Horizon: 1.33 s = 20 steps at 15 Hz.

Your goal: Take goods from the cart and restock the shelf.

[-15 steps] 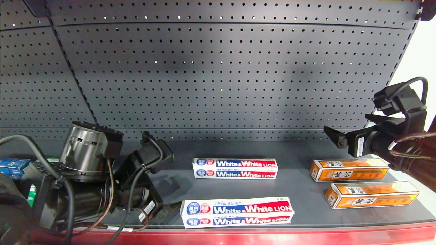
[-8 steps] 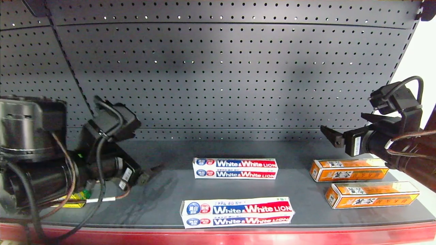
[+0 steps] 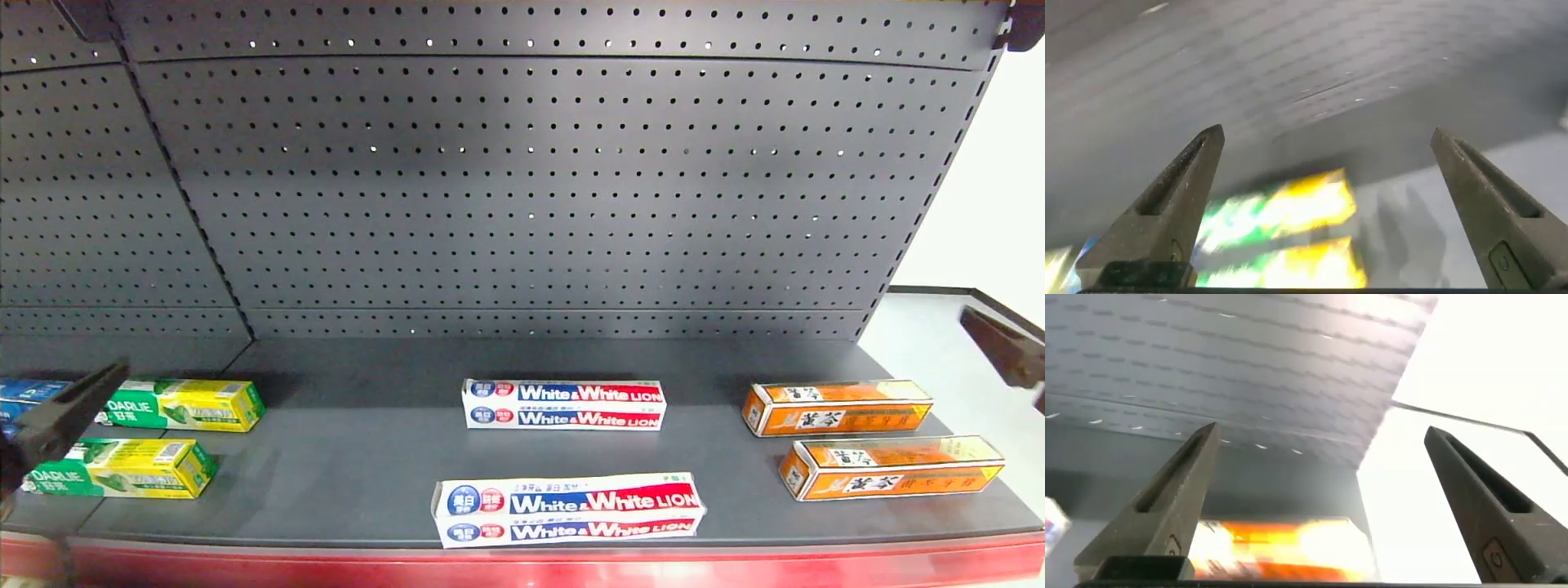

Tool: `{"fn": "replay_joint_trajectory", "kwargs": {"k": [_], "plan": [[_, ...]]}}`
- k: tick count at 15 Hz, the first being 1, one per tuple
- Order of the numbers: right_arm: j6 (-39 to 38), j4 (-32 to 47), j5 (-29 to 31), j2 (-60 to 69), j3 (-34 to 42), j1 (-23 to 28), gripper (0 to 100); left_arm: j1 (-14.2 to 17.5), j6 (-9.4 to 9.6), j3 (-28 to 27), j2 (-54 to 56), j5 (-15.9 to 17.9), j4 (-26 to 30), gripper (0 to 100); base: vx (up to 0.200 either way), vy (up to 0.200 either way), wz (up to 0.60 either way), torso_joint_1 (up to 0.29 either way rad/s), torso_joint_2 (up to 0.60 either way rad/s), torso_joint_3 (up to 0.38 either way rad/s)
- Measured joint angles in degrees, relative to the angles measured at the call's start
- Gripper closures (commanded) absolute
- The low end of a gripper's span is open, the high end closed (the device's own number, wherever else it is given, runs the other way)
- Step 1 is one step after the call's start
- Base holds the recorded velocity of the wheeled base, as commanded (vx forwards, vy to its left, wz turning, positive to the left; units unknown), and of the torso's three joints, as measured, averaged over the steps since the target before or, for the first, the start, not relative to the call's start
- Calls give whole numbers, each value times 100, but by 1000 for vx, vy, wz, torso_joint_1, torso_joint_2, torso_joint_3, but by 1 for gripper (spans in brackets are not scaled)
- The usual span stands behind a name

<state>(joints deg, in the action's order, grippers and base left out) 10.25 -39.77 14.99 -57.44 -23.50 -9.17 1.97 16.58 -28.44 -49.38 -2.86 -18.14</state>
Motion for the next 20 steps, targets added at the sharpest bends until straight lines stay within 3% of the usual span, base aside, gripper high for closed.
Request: {"fn": "replay_joint_trajectory", "kwargs": {"k": [4, 8, 10, 12, 15, 17, 20], "plan": [[-216, 1154, 22, 2277, 1340, 623, 0, 505, -407, 964, 2776, 38, 1525, 0, 0, 0, 0, 0, 0, 0], [-377, 3118, 22, 4450, 1849, 823, 0, 670, -780, 1348, 4148, 265, 2148, 0, 0, 0, 0, 0, 0, 0], [-658, 3714, -85, 5154, 1987, 881, 0, 690, -789, 1499, 4328, 357, 2046, 0, 0, 0, 0, 0, 0, 0], [-717, 3717, -506, 5491, 2191, 903, 0, 695, -789, 1779, 4413, 850, 1358, 0, 0, 0, 0, 0, 0, 0], [-735, 3710, -1117, 5689, 2295, 914, 0, 695, -824, 2241, 4462, 1058, 714, 0, 0, 0, 0, 0, 0, 0], [-733, 3708, -1198, 5733, 2313, 917, 0, 697, -906, 2651, 4470, 1384, 336, 0, 0, 0, 0, 0, 0, 0], [-970, 3675, -1090, 5749, 2324, 917, 0, 697, -1001, 2828, 4475, 1635, 722, 0, 0, 0, 0, 0, 0, 0]]}}
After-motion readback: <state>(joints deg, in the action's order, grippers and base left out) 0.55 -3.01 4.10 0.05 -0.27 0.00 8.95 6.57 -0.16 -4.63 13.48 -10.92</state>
